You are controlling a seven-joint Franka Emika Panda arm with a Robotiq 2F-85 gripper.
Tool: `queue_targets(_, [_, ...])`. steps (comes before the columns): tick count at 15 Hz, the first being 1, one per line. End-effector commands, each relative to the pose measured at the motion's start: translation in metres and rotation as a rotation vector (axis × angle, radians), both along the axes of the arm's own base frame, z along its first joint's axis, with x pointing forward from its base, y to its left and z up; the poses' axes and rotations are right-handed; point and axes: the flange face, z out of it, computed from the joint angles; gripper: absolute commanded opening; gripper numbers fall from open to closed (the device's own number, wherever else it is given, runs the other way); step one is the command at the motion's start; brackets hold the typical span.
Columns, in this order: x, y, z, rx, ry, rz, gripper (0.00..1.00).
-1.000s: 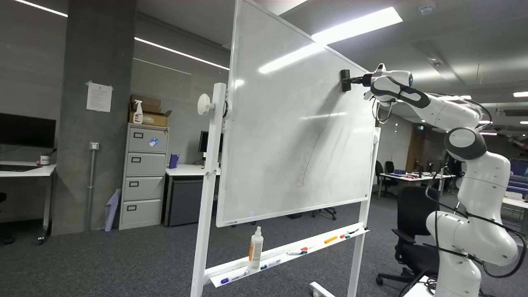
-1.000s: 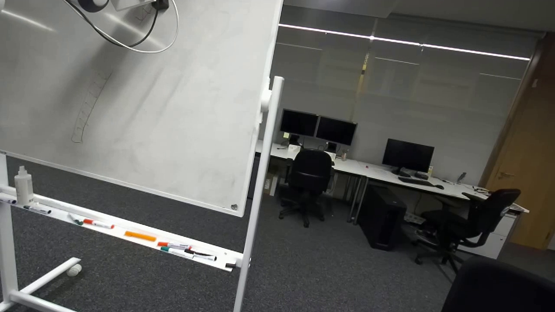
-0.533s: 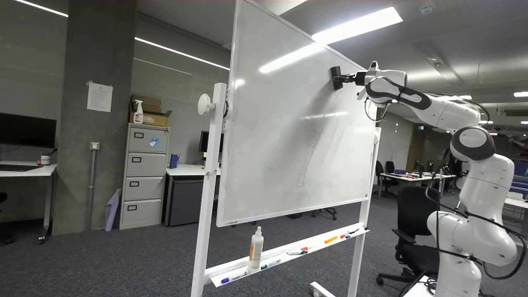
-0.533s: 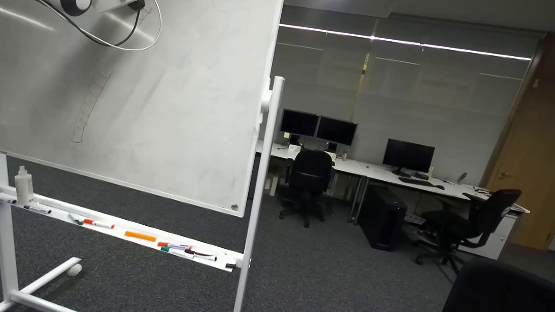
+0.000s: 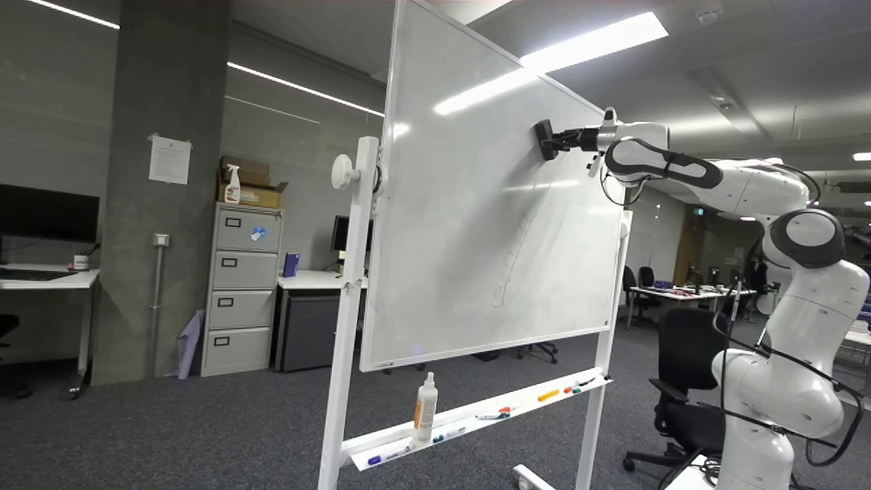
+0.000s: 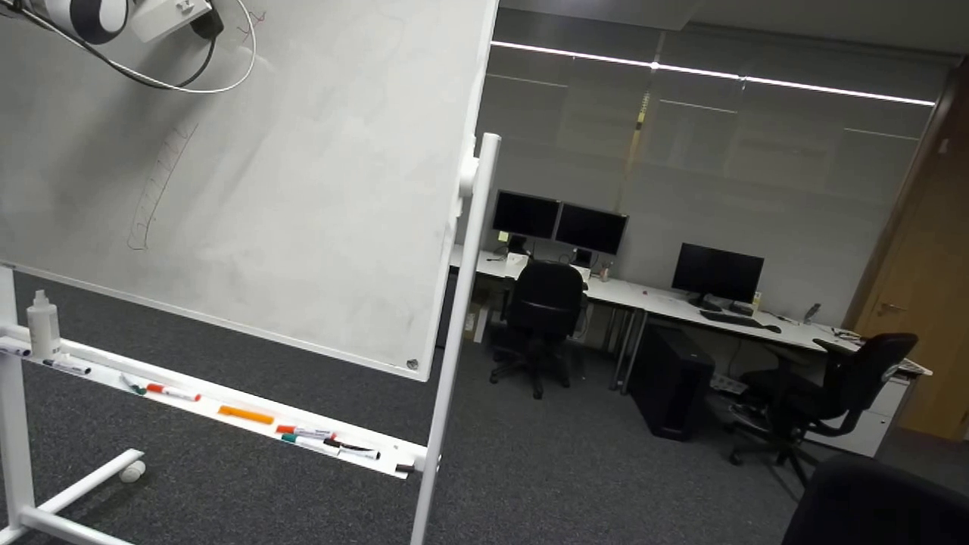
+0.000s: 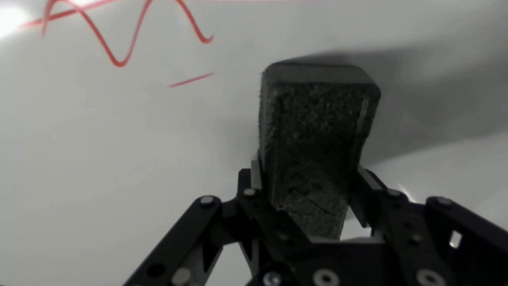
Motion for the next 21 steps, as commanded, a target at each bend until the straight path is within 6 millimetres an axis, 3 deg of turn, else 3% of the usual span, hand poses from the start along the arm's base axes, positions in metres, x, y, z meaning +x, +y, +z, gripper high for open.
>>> queue_targets(1, [0.005, -0.015, -0.034, -0.012, 0.002, -0.046, 0.3])
queue_targets(7, [0.017, -0.064, -0.045, 0.054, -0.083, -0.157, 0.3])
queue_targets(16, [-0.006, -0.159, -0.011, 0.139, -0.2, -0.308, 0.3])
queue_targets(19, [0.004, -0.154, -0.02, 0.127, -0.166, -0.285, 0.3])
queue_targets(21, [0.015, -0.134, -0.03, 0.112, -0.133, -0.239, 0.3])
